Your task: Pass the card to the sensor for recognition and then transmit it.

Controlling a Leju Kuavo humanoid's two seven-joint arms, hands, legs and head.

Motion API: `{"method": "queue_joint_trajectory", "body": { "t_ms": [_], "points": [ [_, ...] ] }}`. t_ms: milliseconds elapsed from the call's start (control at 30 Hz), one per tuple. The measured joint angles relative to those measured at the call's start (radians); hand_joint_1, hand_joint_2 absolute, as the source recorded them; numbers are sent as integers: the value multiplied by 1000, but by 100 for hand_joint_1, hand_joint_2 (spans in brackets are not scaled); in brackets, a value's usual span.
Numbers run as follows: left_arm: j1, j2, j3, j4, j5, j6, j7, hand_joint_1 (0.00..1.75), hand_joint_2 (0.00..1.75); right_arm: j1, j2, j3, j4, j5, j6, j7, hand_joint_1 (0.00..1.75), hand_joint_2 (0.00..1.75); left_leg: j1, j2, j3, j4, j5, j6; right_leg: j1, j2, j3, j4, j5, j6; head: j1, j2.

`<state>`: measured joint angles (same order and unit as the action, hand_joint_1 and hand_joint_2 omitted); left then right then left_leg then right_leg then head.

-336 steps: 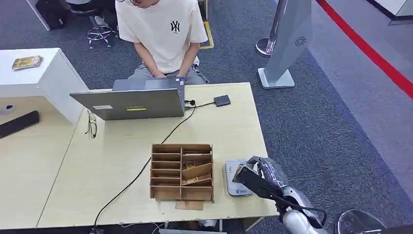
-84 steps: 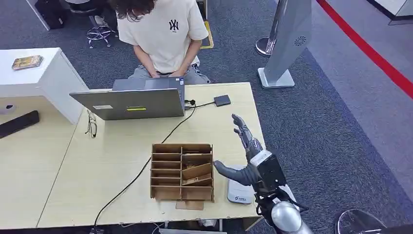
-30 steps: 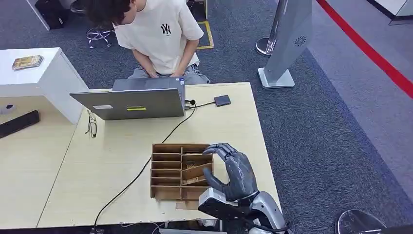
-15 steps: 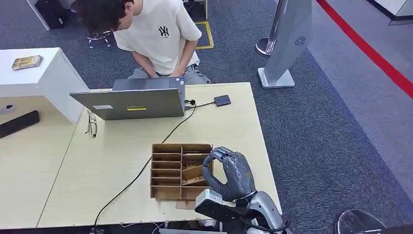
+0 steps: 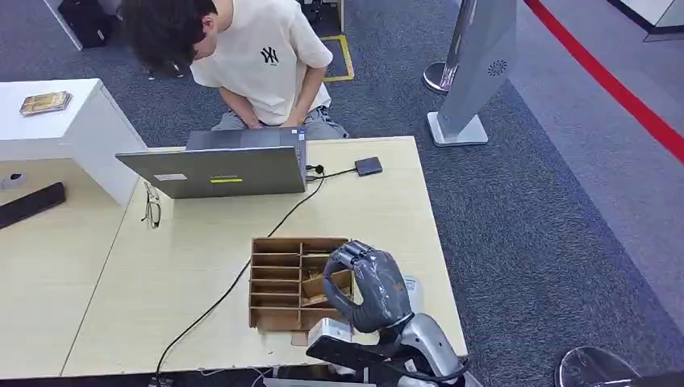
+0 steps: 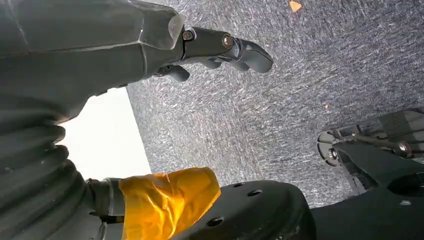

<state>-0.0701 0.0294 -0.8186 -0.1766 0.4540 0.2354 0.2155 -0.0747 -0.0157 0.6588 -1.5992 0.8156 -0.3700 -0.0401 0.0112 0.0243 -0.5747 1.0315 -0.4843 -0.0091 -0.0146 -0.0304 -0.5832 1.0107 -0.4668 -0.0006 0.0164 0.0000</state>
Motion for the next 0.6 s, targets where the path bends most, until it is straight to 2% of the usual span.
{"method": "queue_joint_trajectory", "body": {
  "t_ms": [67, 533, 600],
  "points": [
    [0, 0, 0, 0, -1, -2, 0, 0, 175, -10, 3, 8, 8, 1, 2, 3, 87, 175, 0, 0, 0, 0, 0, 0, 0, 0, 0, 0, 0, 0, 0, 0],
    [-1, 0, 0, 0, -13, -5, 6, 0, 175, -77, 26, 34, 81, 36, 0, 30, 86, 175, 0, 0, 0, 0, 0, 0, 0, 0, 0, 0, 0, 0, 0, 0],
    [-2, 0, 0, 0, -13, -5, 12, 0, 175, -87, 28, 39, 94, 46, 0, 39, 79, 175, 0, 0, 0, 0, 0, 0, 0, 0, 0, 0, 0, 0, 0, 0]
  ]
}}
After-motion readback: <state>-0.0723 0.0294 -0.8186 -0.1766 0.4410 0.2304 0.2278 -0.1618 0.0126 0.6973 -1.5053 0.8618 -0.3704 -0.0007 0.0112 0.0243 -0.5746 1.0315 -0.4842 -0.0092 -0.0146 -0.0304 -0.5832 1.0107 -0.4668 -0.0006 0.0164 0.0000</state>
